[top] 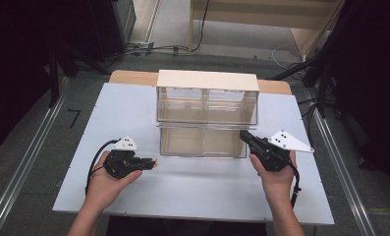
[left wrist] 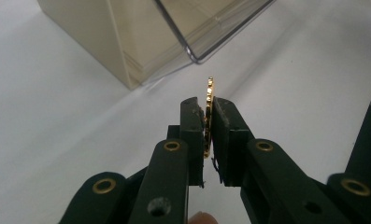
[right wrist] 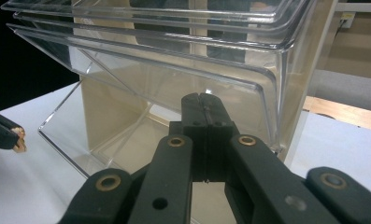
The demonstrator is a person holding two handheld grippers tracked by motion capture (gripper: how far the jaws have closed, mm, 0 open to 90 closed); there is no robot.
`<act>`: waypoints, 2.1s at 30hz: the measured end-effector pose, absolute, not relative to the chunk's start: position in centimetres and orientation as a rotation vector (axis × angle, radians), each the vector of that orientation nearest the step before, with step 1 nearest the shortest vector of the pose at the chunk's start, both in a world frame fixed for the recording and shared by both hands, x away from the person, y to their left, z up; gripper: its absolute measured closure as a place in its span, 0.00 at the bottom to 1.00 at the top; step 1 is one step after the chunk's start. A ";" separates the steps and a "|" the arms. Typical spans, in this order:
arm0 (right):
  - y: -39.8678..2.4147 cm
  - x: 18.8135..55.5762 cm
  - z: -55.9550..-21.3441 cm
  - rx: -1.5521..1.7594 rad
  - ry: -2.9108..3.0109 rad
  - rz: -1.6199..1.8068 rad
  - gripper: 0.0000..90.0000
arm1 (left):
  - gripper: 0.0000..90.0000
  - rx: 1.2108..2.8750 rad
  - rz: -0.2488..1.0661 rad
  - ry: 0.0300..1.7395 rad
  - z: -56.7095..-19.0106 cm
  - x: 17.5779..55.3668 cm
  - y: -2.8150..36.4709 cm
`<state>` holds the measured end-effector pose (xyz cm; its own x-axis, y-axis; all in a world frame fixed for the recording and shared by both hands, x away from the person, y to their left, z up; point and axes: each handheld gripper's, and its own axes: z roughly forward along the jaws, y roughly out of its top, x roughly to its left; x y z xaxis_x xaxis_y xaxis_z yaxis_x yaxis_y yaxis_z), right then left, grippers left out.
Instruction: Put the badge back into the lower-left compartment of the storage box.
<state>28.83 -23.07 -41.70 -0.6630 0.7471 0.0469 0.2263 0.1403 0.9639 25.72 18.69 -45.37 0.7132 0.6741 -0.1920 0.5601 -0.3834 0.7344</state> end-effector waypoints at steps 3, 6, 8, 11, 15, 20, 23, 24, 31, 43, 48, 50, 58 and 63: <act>-23.1 28.9 -41.7 0.928 1.974 1.543 0.97 | 0.93 2.046 0.186 0.927 -45.3 25.6 18.7; -23.1 28.9 -41.8 0.928 1.975 1.543 0.97 | 0.93 2.014 0.202 0.924 -45.2 25.6 18.6; -23.1 28.9 -41.8 0.929 1.975 1.543 0.97 | 0.93 1.991 0.210 0.924 -45.1 25.5 18.6; -23.1 28.9 -41.8 0.931 1.975 1.544 0.97 | 0.93 1.946 0.217 0.916 -44.9 25.4 18.8; -23.0 28.9 -41.9 0.930 1.976 1.541 0.97 | 0.93 1.881 0.239 0.924 -44.8 25.4 19.0; -23.0 29.0 -42.0 0.938 1.975 1.538 0.97 | 0.93 1.832 0.261 0.931 -45.0 25.4 18.8; -22.9 29.0 -42.0 0.942 1.976 1.537 0.97 | 0.93 1.817 0.271 0.935 -45.0 25.4 18.6; -22.9 29.0 -42.0 0.943 1.975 1.537 0.97 | 0.93 1.814 0.272 0.933 -45.1 25.5 18.5; -22.9 29.0 -42.1 0.940 1.976 1.535 0.97 | 0.93 1.802 0.285 0.944 -45.3 25.7 17.6; -22.9 29.0 -42.1 0.941 1.977 1.534 0.97 | 0.92 1.788 0.328 0.981 -46.1 26.1 15.9; -22.9 29.0 -42.1 0.941 1.977 1.535 0.97 | 0.92 1.778 0.339 0.989 -46.3 26.3 15.6; -22.9 29.0 -42.1 0.941 1.977 1.535 0.97 | 0.92 1.782 0.345 0.989 -46.4 26.4 15.4; -22.9 29.0 -42.1 0.939 1.978 1.537 0.97 | 0.90 1.792 0.335 0.989 -46.5 26.5 15.1; -23.0 29.0 -42.1 0.946 1.976 1.535 0.97 | 0.84 1.795 0.317 0.977 -46.5 26.5 15.0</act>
<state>29.02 -22.96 -42.12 -0.6565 0.7525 0.0523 0.2367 0.1397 0.9615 26.47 15.04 -46.53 0.6359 0.7402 -0.2186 0.4707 -0.1475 0.8699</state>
